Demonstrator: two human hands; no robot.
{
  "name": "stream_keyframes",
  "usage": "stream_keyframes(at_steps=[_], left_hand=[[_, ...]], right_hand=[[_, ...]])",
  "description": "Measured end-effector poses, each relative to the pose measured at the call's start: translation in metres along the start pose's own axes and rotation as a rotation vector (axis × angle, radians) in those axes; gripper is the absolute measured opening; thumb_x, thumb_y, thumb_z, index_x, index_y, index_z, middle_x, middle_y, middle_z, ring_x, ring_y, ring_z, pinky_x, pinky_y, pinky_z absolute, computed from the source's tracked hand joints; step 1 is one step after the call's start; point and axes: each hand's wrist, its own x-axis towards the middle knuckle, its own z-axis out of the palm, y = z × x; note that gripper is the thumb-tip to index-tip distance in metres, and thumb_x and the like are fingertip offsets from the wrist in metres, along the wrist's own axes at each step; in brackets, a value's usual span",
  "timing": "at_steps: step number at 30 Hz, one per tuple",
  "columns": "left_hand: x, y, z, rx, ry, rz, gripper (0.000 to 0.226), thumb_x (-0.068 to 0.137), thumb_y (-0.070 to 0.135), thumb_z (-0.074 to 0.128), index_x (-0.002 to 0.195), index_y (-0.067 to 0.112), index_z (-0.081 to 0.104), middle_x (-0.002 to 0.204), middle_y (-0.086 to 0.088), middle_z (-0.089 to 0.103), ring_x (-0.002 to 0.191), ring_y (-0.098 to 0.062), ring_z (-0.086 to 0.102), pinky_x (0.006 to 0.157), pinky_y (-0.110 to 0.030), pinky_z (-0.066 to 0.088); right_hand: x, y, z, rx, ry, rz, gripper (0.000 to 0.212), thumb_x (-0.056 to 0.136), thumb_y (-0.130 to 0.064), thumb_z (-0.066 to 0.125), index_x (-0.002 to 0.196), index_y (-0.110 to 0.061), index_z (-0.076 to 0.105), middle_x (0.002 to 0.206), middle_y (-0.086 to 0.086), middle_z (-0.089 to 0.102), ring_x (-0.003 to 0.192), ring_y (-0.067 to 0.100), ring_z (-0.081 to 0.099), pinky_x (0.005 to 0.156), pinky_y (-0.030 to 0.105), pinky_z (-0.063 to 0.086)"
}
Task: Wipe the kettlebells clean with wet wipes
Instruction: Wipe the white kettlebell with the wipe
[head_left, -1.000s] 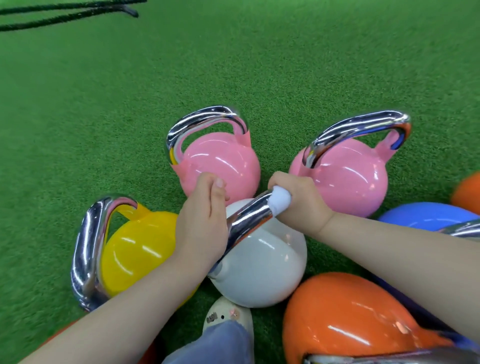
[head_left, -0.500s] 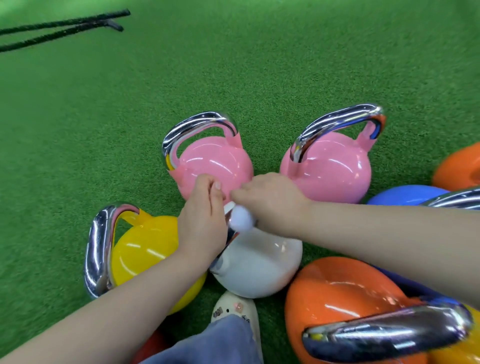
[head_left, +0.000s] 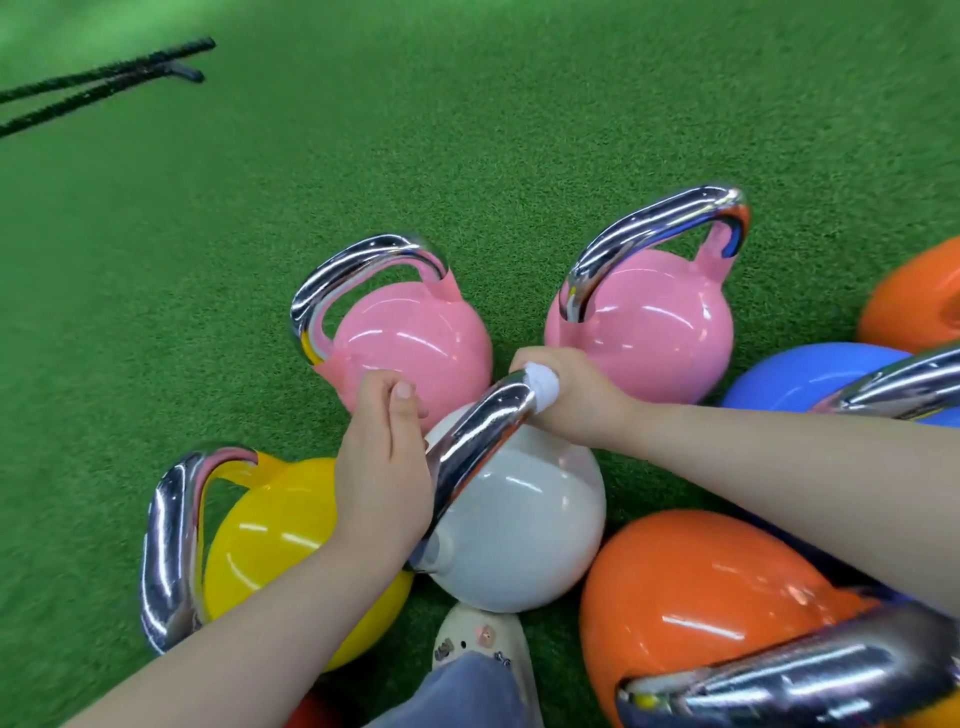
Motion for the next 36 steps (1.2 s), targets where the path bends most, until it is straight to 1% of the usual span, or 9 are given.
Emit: stream_keyframes(at_steps=[4, 11, 14, 20, 23, 27, 29, 31, 36], left_hand=[[0.0, 0.0, 0.0, 0.0, 0.009, -0.006, 0.027, 0.085, 0.051, 0.023, 0.077, 0.031, 0.04, 0.073, 0.012, 0.052, 0.068, -0.013, 0.052, 0.07, -0.042, 0.043], [0.0, 0.002, -0.002, 0.045, 0.014, 0.027, 0.029, 0.086, 0.05, 0.023, 0.077, 0.028, 0.039, 0.074, 0.004, 0.051, 0.069, -0.032, 0.051, 0.069, -0.054, 0.043], [-0.001, 0.003, -0.003, 0.047, 0.016, 0.023, 0.027, 0.086, 0.05, 0.023, 0.077, 0.03, 0.039, 0.074, 0.004, 0.051, 0.069, -0.032, 0.052, 0.069, -0.054, 0.043], [0.0, 0.004, -0.002, 0.063, 0.0, 0.041, 0.026, 0.086, 0.048, 0.023, 0.077, 0.029, 0.039, 0.074, 0.004, 0.051, 0.069, -0.032, 0.051, 0.069, -0.053, 0.043], [0.0, 0.004, 0.0, 0.047, -0.005, 0.055, 0.028, 0.087, 0.047, 0.024, 0.08, 0.027, 0.041, 0.075, 0.006, 0.051, 0.07, -0.031, 0.051, 0.07, -0.052, 0.043], [0.0, 0.003, 0.001, 0.045, 0.0, 0.054, 0.031, 0.087, 0.046, 0.024, 0.083, 0.022, 0.042, 0.076, 0.004, 0.052, 0.07, -0.03, 0.05, 0.07, -0.053, 0.043], [0.0, 0.003, 0.001, 0.048, -0.006, 0.054, 0.026, 0.087, 0.045, 0.024, 0.08, 0.027, 0.041, 0.076, 0.008, 0.052, 0.07, -0.028, 0.05, 0.07, -0.051, 0.044], [0.001, 0.003, 0.0, 0.041, -0.004, 0.052, 0.027, 0.087, 0.045, 0.025, 0.081, 0.025, 0.042, 0.076, 0.009, 0.052, 0.069, -0.027, 0.05, 0.07, -0.05, 0.044], [0.0, 0.003, -0.001, 0.03, -0.008, 0.026, 0.02, 0.089, 0.041, 0.027, 0.08, 0.028, 0.041, 0.074, 0.012, 0.052, 0.069, -0.022, 0.05, 0.071, -0.047, 0.044]], right_hand=[[-0.01, 0.016, 0.023, 0.283, 0.044, 0.198, 0.014, 0.073, -0.014, 0.06, 0.075, -0.001, 0.062, 0.073, 0.011, 0.066, 0.069, 0.003, 0.055, 0.068, 0.027, 0.048], [-0.018, 0.012, 0.042, 0.187, 0.3, 0.447, 0.031, 0.063, -0.036, 0.054, 0.08, -0.013, 0.065, 0.079, 0.0, 0.068, 0.082, 0.02, 0.064, 0.076, 0.033, 0.052], [-0.013, -0.012, 0.03, 0.148, 0.339, 0.245, 0.004, 0.064, -0.018, 0.052, 0.066, -0.015, 0.053, 0.065, -0.006, 0.055, 0.068, 0.017, 0.052, 0.062, 0.029, 0.041], [0.002, -0.027, 0.002, -0.365, 0.03, -0.267, 0.023, 0.063, -0.034, 0.042, 0.063, -0.014, 0.054, 0.059, -0.003, 0.053, 0.056, 0.014, 0.043, 0.052, 0.027, 0.031], [0.001, -0.006, 0.005, -0.045, 0.051, -0.053, 0.01, 0.069, -0.017, 0.057, 0.061, -0.012, 0.054, 0.059, -0.006, 0.052, 0.056, 0.002, 0.044, 0.053, 0.02, 0.031], [-0.007, 0.021, 0.021, 0.224, 0.03, 0.182, 0.03, 0.068, -0.034, 0.058, 0.072, -0.005, 0.063, 0.073, 0.01, 0.067, 0.07, 0.004, 0.054, 0.068, 0.029, 0.047], [-0.012, 0.027, 0.026, 0.301, 0.004, 0.271, 0.006, 0.075, -0.027, 0.067, 0.07, -0.024, 0.07, 0.075, -0.006, 0.071, 0.073, 0.001, 0.06, 0.073, 0.025, 0.05], [-0.016, 0.027, 0.025, 0.361, 0.024, 0.332, 0.026, 0.079, -0.016, 0.072, 0.063, -0.036, 0.066, 0.069, -0.021, 0.067, 0.071, -0.008, 0.059, 0.074, 0.016, 0.046], [-0.019, 0.026, 0.028, 0.472, 0.008, 0.418, 0.014, 0.079, -0.02, 0.074, 0.08, -0.032, 0.066, 0.083, -0.016, 0.067, 0.076, -0.005, 0.06, 0.065, 0.006, 0.045]])
